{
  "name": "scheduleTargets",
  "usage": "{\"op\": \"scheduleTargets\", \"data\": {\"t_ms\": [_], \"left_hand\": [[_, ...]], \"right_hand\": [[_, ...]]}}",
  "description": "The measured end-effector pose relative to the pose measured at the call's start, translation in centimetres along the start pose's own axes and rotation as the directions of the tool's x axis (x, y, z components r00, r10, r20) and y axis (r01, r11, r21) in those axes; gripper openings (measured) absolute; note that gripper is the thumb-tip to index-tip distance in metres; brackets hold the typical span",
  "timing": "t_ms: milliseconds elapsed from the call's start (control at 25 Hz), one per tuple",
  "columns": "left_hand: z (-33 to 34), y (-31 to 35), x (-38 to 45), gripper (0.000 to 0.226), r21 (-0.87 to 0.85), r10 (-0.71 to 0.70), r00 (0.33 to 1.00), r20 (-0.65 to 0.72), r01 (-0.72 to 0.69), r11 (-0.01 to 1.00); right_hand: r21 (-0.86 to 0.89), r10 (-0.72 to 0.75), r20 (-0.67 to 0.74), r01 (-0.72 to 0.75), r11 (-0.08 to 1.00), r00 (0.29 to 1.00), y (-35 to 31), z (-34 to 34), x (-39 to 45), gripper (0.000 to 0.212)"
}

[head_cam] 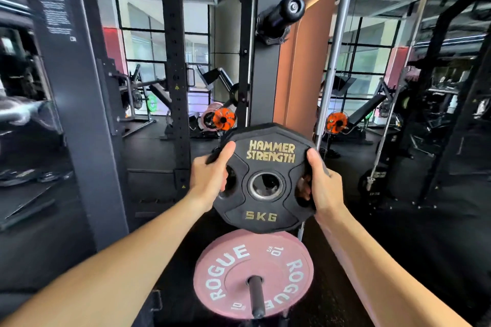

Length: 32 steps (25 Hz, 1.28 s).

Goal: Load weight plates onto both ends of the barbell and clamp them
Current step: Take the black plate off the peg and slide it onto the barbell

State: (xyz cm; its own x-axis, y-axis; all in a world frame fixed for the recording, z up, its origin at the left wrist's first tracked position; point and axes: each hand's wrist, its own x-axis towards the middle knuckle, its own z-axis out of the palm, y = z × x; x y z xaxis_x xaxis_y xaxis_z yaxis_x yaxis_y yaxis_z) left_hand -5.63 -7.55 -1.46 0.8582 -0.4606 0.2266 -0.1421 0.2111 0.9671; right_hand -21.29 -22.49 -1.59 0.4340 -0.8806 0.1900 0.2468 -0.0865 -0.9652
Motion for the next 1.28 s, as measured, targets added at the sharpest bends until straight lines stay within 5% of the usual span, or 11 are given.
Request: {"op": "scheduleTargets", "data": {"t_ms": [200,520,680,960,1120,1200,1280], "left_hand": [[-9.1,7.0,-7.3,0.065,0.071,0.109,0.994,-0.019,-0.107,0.992],[-30.1,14.6,-19.3,0.061,0.192,0.181,0.940,-0.291,-0.128,0.973],[-38.6,17.1,-22.4,0.064,0.253,0.228,0.858,-0.461,-0.119,0.960],[-50.5,18.0,-21.3,0.081,0.349,0.266,0.706,-0.657,-0.028,0.937],[-55.3,17.7,-18.3,0.071,0.298,0.252,0.690,-0.679,-0.055,0.953],[-56.9,17.6,-16.7,0.094,0.266,0.225,0.698,-0.680,-0.051,0.963],[-58.3,17.3,-15.1,0.086,0.284,0.220,0.694,-0.686,-0.022,0.958]], "right_hand": [[0.040,-0.027,0.046,0.025,0.999,0.999,-4.8,4.7,-10.3,0.058],[0.176,-0.014,0.319,-0.045,0.983,0.948,-6.6,18.6,-27.8,0.055],[0.180,-0.014,0.488,-0.085,0.980,0.873,-7.7,25.8,-33.2,0.061],[0.132,0.050,0.673,-0.187,0.973,0.738,-7.3,38.0,-36.7,0.063],[0.107,0.084,0.692,-0.217,0.970,0.717,-6.8,43.8,-36.6,0.058],[0.106,0.098,0.686,-0.232,0.967,0.721,-6.6,45.5,-36.3,0.057],[0.106,0.108,0.671,-0.239,0.965,0.734,-6.3,47.1,-36.1,0.058]]}}
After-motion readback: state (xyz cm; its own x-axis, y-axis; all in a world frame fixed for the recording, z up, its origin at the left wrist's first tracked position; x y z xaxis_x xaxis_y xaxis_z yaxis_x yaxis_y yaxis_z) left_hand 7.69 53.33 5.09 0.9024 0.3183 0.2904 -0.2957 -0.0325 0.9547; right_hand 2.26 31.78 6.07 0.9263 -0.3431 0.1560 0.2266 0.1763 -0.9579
